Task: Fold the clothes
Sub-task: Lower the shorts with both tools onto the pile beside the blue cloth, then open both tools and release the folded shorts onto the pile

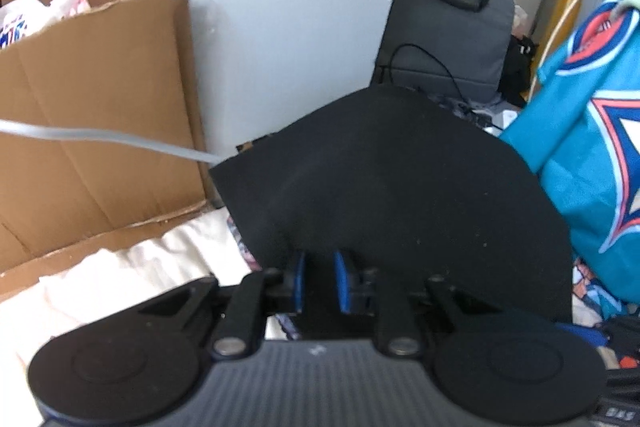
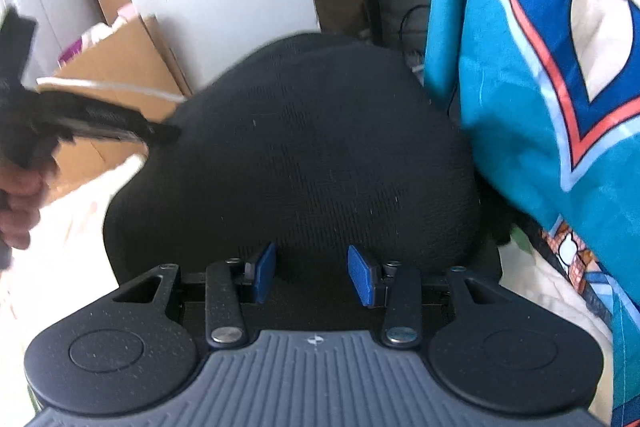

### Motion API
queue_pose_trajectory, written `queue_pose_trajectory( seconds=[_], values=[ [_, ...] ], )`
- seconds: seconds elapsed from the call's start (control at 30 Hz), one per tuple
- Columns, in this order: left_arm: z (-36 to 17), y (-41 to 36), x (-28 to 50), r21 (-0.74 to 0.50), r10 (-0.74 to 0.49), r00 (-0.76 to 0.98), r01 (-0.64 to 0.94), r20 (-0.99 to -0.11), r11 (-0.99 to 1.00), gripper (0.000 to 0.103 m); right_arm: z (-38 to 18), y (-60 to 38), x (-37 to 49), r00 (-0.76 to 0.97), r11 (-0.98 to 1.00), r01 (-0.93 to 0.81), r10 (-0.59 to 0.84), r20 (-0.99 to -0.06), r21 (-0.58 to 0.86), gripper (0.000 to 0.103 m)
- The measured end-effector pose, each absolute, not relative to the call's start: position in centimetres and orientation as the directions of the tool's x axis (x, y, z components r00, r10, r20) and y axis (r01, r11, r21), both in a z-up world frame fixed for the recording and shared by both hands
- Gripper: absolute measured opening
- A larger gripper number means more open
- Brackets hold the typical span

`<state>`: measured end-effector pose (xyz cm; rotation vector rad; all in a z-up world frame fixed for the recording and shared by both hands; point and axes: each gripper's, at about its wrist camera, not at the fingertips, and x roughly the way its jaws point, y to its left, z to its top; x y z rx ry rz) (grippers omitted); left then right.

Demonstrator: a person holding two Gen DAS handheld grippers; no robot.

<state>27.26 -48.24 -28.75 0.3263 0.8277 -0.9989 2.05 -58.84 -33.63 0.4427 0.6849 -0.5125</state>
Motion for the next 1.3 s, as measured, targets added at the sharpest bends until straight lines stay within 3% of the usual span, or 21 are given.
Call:
queue_pose_trajectory(
  seconds=[0.13, 0.4, 0.47, 0.57, 0.63, 0.83, 1.07, 1.3],
  values=[
    [-28.4, -47.4, 26.0, -0.088, -0.611, 0.278, 0.862, -0.741, 0.499, 0.019, -34.2, -58.6, 1.2, 0.65, 0.78, 0.585, -0.287, -0.703, 0.223, 0.048],
    [-27.5, -44.2, 22.9, -0.145, -0.63, 0.264, 0.842, -0.73, 0.52, 0.024, -33.3, -58.4, 0.3, 0.652, 0.762, 0.599, -0.284, -0.703, 0.247, 0.049],
    [-27.7, -44.0, 22.3, -0.146, -0.624, 0.256, 0.843, -0.738, 0.518, 0.03, -32.9, -58.4, 0.1, 0.647, 0.749, 0.613, -0.293, -0.704, 0.252, 0.067],
    [-28.1, -44.3, 21.7, -0.129, -0.595, 0.258, 0.839, -0.761, 0.529, 0.04, -32.3, -58.5, 0.0, 0.656, 0.728, 0.627, -0.303, -0.691, 0.276, 0.083],
    [-28.0, -44.2, 21.3, -0.114, -0.583, 0.274, 0.833, -0.765, 0.542, 0.061, -32.0, -58.4, 0.2, 0.663, 0.73, 0.619, -0.287, -0.691, 0.29, 0.09],
    [-27.8, -43.5, 21.2, -0.147, -0.568, 0.265, 0.804, -0.779, 0.576, 0.1, -31.4, -57.8, 1.3, 0.651, 0.757, 0.595, -0.257, -0.714, 0.27, 0.101],
    [-27.7, -41.9, 22.1, -0.194, -0.482, 0.221, 0.717, -0.848, 0.67, 0.103, -30.1, -57.9, 2.3, 0.656, 0.742, 0.577, -0.171, -0.735, 0.343, 0.102],
    [-26.7, -39.8, 21.8, -0.189, -0.452, 0.239, 0.672, -0.859, 0.716, 0.103, -28.8, -57.4, 2.7, 0.653, 0.692, 0.587, -0.099, -0.75, 0.42, 0.103]
  ],
)
